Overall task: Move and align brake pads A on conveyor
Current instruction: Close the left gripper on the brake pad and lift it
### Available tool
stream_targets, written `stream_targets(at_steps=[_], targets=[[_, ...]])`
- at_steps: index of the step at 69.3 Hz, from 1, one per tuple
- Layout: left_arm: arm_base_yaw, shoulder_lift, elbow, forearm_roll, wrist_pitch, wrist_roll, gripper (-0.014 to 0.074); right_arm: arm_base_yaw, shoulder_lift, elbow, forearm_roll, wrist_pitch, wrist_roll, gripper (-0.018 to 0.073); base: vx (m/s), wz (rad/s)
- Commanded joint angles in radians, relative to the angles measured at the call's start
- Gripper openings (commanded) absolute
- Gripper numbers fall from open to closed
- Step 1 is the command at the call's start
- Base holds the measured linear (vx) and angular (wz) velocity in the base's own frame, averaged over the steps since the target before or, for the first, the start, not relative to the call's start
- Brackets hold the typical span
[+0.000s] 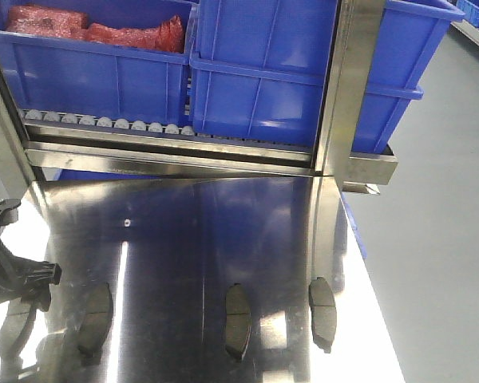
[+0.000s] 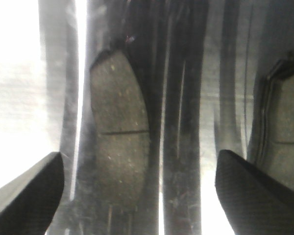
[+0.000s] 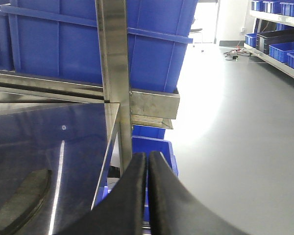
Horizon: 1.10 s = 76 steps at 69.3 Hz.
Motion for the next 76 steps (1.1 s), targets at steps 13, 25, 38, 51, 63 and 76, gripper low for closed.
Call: stream_targets(at_steps=[13, 25, 38, 51, 63, 76], targets=[[0.048, 0.007, -0.036, 0.002, 0.015, 0.011, 0.0585, -0.003, -0.012, 0.011, -0.007, -0.076, -0.002, -0.0007, 0.0, 0.0], [0.052, 0.03, -0.037, 0.001, 0.011, 0.023, 0.0585, -0.003, -0.012, 0.011, -0.007, -0.076, -0.002, -0.0007, 0.0, 0.0], [0.05, 0.03, -0.047, 0.001, 0.01, 0.043, 0.0585, -0.003, -0.012, 0.011, -0.007, -0.076, -0.002, -0.0007, 0.0, 0.0], [0.043, 0.03, -0.096, 0.014, 0.031, 0.051, 0.0585, -0.003, -0.012, 0.011, -0.007, -0.076, -0.002, -0.0007, 0.0, 0.0], [0.043, 0.056, -0.119, 0.022, 0.07, 0.079, 0.0585, -0.003, -0.012, 0.011, -0.007, -0.076, -0.002, -0.0007, 0.0, 0.0], [0.043, 0.09, -0.119, -0.007, 0.078, 0.093, 0.0585, -0.003, -0.012, 0.011, -0.007, -0.076, -0.002, -0.0007, 0.0, 0.0]])
